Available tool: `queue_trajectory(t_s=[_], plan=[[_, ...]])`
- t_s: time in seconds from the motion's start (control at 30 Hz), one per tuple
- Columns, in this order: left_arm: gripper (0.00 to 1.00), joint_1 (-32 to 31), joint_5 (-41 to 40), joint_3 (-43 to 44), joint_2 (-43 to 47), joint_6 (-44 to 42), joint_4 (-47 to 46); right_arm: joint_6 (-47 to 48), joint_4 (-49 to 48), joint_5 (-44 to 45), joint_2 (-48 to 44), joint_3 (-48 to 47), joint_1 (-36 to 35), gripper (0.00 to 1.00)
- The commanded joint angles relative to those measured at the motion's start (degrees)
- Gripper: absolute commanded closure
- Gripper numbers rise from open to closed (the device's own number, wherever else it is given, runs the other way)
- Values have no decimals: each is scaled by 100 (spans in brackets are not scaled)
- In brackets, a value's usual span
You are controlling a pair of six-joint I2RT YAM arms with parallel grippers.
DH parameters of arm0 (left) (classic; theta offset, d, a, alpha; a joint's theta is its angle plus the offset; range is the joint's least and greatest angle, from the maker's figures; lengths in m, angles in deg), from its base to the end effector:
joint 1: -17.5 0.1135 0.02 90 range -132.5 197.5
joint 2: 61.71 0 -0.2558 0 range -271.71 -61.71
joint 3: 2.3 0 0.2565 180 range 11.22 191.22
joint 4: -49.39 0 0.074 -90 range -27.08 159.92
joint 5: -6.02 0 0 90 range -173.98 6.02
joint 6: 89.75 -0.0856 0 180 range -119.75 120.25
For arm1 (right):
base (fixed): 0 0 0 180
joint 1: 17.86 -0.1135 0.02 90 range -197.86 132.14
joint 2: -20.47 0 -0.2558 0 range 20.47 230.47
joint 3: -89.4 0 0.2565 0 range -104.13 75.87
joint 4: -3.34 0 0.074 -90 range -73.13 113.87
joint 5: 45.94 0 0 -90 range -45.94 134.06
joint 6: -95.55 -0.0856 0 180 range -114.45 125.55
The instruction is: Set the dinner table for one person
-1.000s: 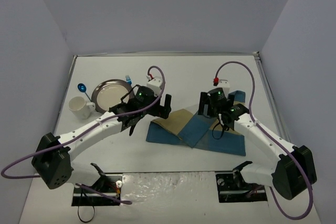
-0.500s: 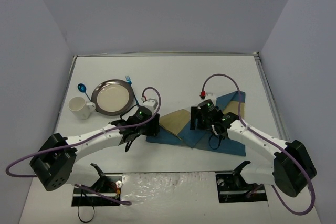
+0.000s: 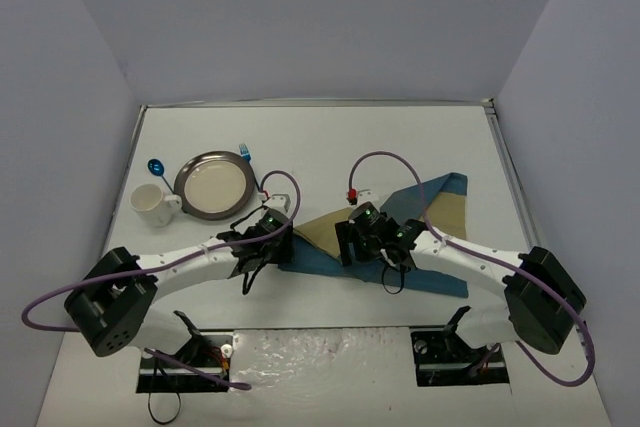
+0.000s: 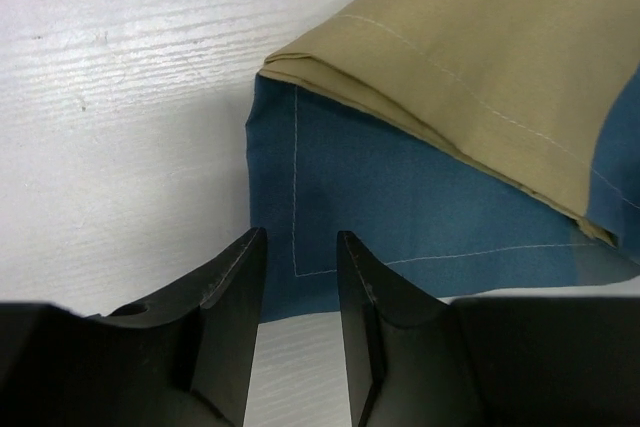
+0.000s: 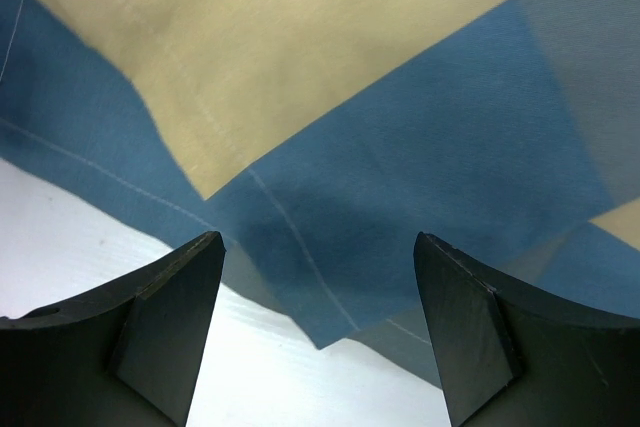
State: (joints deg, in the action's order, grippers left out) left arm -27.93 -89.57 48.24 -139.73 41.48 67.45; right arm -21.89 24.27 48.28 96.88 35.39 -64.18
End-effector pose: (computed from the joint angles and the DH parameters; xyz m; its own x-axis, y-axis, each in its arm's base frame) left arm 0.2207 -0.2121 0.1317 -0.8124 -0.1100 -0.5726 0.1671 0.8970 -0.4093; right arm 0.2207 0.2220 0.1550 -0.7359 -0.1052 -0.6688 -0.3889 0.8743 0.2904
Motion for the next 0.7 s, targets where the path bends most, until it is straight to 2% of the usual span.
queue_trajectory(t_s=[0.0,0.1,0.27,0.53,0.67], plan=[[74,-36,-188,248,-282,380,63,-319,172,333,59,-213,-139,26],[76,-32,-179,279,-420,460,118,-754,389,646,10,-136,-114,25],[81,-29,-213,272,-513,581,189,-1133,504,468,-85,118,96,22],[82,-27,-236,258,-479,623,230,-1266,493,56,-429,561,857,21],[83,-27,-225,260,-484,610,206,-1229,317,-129,-397,688,987,22]])
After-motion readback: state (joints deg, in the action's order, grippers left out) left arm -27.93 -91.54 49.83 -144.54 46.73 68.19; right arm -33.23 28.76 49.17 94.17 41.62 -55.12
